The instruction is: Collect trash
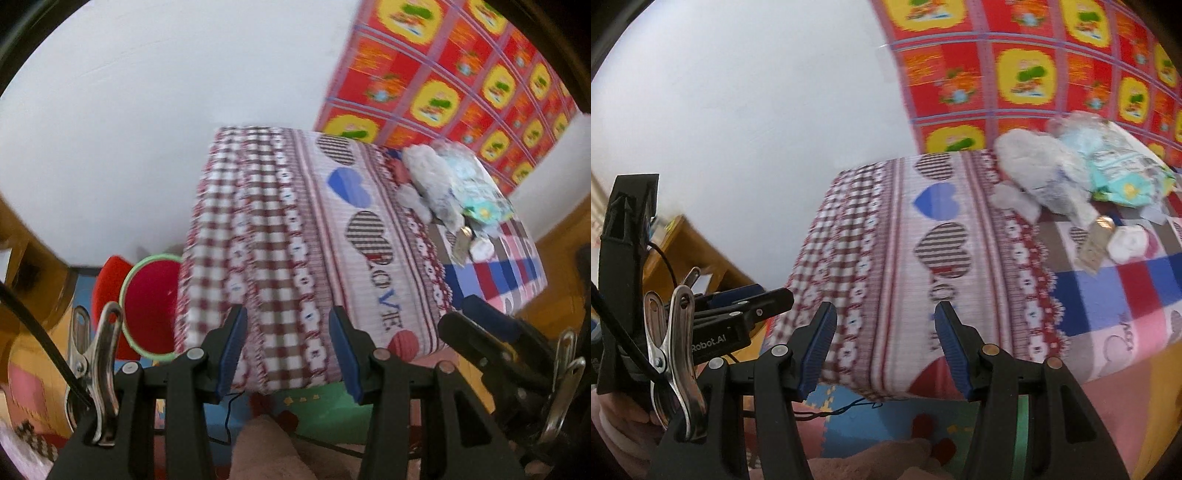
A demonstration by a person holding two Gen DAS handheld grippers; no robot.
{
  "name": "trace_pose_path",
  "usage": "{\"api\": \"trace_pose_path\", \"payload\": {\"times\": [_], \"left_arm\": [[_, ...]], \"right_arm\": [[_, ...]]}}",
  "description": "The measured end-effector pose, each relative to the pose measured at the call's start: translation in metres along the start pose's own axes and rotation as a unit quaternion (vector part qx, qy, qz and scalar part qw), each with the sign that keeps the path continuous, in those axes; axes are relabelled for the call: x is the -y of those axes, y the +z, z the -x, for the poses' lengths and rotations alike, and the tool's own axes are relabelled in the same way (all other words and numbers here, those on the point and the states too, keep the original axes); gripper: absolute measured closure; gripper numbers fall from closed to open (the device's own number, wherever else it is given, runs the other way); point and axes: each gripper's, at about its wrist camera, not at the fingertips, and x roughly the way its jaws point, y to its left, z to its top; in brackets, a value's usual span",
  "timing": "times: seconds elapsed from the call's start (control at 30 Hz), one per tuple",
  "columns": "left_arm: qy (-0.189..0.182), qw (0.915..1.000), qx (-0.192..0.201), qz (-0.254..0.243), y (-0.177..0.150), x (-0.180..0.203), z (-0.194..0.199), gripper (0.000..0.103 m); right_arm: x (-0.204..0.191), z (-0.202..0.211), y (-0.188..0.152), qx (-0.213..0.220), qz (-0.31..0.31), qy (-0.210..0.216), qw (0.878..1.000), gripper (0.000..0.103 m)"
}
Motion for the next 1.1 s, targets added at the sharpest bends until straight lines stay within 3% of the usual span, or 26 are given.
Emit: {"api": "trace_pose_path", "payload": {"times": [0.27, 0.63, 0.83, 1.1], "left_arm": [[-0.049, 0.9969, -0.013, -0.06, 0.03, 0.028, -0.028, 0.055], [-0.068, 0.9877, -0.02, -0.139, 0.061, 0.075, -0.059, 0.055], [-0.077, 0.9839, -0.028, -0.159, 0.073, 0.104, -0.082, 0.054], [-0.077, 0.9856, -0.042, -0.144, 0.093, 0.138, -0.115, 0.054]], "right_arm": [[0.036, 0.001, 0.011, 0.014, -0.059, -0.052, 0.997, 0.046], [0.085, 0.005, 0.019, 0.015, -0.116, -0.097, 0.988, 0.046], [0.113, 0.003, 0.022, 0.008, -0.111, -0.106, 0.988, 0.046], [0.17, 0.0, 0.027, -0.008, -0.126, -0.101, 0.987, 0.046]]}}
